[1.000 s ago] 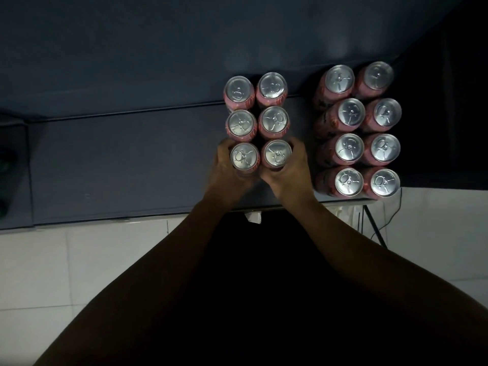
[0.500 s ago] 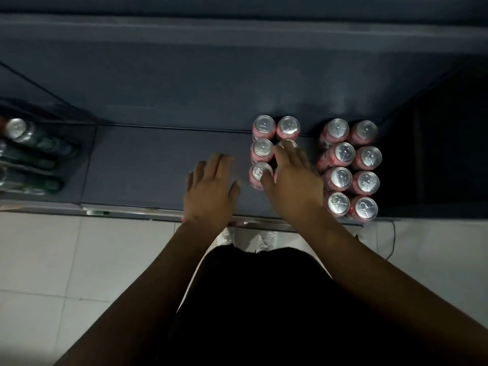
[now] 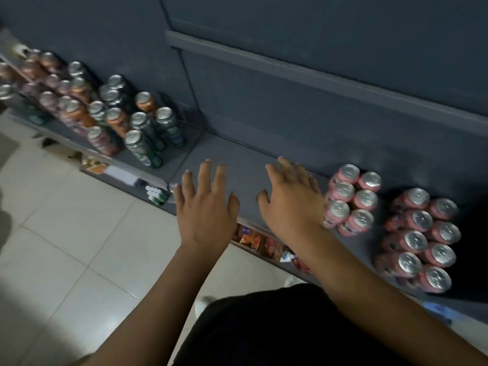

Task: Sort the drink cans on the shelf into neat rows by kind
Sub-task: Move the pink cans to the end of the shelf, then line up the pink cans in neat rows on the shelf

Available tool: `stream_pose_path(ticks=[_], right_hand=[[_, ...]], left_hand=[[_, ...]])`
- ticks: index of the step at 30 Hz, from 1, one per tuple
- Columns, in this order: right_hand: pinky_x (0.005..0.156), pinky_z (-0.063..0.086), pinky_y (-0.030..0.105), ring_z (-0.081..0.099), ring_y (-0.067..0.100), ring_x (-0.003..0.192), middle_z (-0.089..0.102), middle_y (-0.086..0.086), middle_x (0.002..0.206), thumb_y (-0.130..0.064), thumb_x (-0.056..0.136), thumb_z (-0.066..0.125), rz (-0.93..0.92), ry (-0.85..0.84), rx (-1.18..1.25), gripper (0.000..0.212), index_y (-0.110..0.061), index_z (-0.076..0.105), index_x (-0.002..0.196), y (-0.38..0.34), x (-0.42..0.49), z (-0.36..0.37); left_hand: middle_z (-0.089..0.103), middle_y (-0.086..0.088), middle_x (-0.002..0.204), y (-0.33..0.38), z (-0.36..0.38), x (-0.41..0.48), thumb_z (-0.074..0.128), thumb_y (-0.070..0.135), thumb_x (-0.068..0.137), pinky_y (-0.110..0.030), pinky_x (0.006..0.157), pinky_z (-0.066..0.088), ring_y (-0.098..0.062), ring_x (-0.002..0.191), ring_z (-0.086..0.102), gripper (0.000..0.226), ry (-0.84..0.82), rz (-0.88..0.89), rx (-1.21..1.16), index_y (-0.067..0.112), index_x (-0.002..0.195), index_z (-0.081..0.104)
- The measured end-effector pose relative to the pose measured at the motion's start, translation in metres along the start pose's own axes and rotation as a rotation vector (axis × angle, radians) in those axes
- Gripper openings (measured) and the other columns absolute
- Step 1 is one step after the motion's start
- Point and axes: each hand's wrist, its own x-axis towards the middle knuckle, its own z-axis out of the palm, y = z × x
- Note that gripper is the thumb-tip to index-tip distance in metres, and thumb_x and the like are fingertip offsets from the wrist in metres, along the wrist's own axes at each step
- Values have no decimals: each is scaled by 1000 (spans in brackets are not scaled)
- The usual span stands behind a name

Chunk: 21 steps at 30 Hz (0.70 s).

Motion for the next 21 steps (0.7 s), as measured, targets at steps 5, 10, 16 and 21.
stream_pose_path(ticks=[5, 10, 16, 21], right_hand=[[117, 34, 50, 24, 32, 152, 15, 3, 170, -42, 103, 42, -65, -5, 21, 65, -27, 15, 161, -118, -4, 22], [116, 34, 50, 23, 32, 152, 14, 4, 170, -42, 104, 44, -210, -48, 1, 66, -27, 15, 161, -224, -9, 42], [113, 37, 50, 29, 33, 149, 19, 6, 169, -41, 102, 45, -323, -52, -6, 60, -23, 26, 156, -306, 6, 55], [114, 36, 51, 27, 33, 149, 24, 5, 167, -41, 101, 47, -374, -60, -21, 59, -21, 31, 155, -348, 40, 70]], left_hand=[[29, -9, 163, -106, -27, -21, 53, 44, 98, -62, 116, 30, -45, 146, 30, 61, 38, -137, 38, 25, 153, 34], [32, -11, 160, -212, -47, -42, 58, 44, 97, -58, 109, 36, -47, 139, 36, 60, 98, -272, 60, 26, 151, 39], [32, -13, 160, -288, -53, -52, 53, 44, 99, -60, 111, 34, -48, 139, 35, 58, 110, -397, 44, 27, 151, 36], [32, -12, 161, -329, -51, -35, 49, 46, 100, -59, 113, 34, -46, 142, 33, 60, 94, -464, 31, 27, 153, 30]])
